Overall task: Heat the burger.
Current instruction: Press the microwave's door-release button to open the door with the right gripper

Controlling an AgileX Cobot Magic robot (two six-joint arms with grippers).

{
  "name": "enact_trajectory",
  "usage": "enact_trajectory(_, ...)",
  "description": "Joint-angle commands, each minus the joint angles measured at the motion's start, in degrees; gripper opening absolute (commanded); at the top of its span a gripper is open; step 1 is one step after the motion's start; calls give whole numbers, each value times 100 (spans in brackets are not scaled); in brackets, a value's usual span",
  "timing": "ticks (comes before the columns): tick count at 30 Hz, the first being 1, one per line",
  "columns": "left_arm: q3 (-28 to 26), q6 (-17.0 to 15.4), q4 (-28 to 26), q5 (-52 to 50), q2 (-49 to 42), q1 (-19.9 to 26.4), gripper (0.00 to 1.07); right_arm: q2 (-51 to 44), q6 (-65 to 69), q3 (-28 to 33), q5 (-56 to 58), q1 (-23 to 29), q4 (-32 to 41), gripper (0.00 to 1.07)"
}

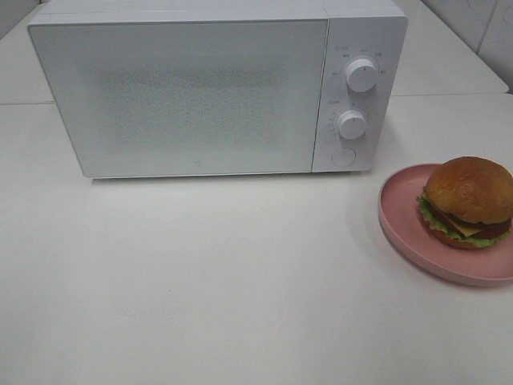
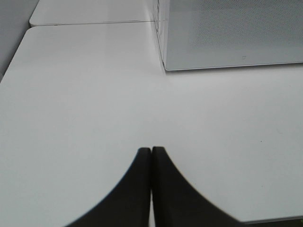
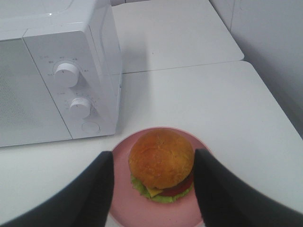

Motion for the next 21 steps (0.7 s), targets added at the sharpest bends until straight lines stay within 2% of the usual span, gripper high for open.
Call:
enact_trajectory(1, 17, 6, -40, -74, -120, 6, 0, 367, -92, -34, -464, -11, 11, 51)
enact_trajectory(15, 17, 6, -40, -74, -120, 6, 0, 2659, -120, -34, -2739, -11, -6, 51)
enact_trajectory(21, 17, 6, -40, -74, -120, 6, 0, 3254, -138, -34, -3380, 0, -6, 51)
